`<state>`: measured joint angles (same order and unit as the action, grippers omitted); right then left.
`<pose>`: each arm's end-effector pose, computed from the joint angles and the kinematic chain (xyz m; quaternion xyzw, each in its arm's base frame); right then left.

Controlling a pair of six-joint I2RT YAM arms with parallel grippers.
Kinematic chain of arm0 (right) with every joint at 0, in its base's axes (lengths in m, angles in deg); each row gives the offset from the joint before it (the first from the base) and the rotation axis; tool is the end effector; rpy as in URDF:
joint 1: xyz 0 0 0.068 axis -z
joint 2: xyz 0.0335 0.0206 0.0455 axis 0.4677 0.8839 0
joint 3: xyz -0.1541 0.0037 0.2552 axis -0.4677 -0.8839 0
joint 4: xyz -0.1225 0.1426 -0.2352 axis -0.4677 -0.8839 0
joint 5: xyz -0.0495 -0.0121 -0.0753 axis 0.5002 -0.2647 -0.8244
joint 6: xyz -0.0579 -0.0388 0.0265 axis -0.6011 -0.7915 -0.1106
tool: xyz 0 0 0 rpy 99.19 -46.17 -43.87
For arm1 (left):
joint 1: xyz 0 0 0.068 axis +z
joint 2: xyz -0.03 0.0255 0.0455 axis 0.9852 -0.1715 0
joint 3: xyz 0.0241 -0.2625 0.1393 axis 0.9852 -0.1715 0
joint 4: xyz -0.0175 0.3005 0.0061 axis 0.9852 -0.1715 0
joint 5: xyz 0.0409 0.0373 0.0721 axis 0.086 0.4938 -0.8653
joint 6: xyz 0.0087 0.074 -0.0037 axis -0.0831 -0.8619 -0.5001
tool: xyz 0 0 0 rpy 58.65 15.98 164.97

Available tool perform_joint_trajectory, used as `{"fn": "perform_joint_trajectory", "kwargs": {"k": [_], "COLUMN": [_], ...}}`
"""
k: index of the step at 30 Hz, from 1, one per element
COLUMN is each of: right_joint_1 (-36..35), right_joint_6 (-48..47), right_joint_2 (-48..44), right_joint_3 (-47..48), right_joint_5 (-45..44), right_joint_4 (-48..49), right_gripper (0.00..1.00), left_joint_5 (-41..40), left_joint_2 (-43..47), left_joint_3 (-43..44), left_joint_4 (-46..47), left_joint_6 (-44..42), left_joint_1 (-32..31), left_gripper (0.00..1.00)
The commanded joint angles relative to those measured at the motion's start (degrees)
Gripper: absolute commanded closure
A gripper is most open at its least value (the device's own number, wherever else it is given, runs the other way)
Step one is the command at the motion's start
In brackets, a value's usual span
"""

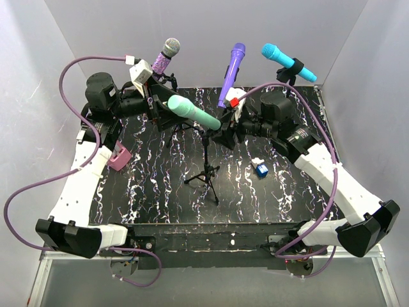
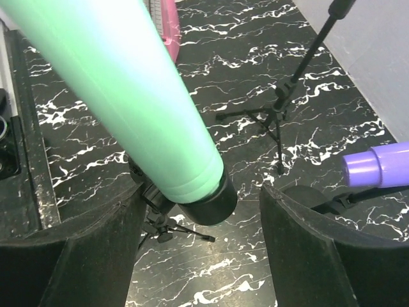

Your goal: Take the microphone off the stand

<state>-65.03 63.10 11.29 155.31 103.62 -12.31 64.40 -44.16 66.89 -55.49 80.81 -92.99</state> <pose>0.2563 0.2272 0.4470 -0.4534 0.6347 0.2855 0.5569 0.2872 -0.1215 0.5046 0.3790 0.6064 -0.4632 0.5235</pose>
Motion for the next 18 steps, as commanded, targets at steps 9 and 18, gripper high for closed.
{"fn": "perform_joint_trajectory", "kwargs": {"k": [9,18], "right_joint_1": [0.23,0.50], "right_joint_6": [-1.60,-4.42], "right_joint_2": [1.54,2.16], "right_joint_3": [3.63,3.20], "right_joint_5": [7.37,10.53], "right_joint_4": [1.09,0.92], "right_gripper": [0.21,0.34], "left_joint_5": [1.70,-1.03], "left_joint_2": [0.88,3.77], "left_joint_3": [0.29,-1.38], "left_joint_4": [3.99,-7.61], "left_joint_6": [2.69,-6.97], "left_joint_1": [-0.58,-0.58], "left_gripper": [0.02,0.02]}}
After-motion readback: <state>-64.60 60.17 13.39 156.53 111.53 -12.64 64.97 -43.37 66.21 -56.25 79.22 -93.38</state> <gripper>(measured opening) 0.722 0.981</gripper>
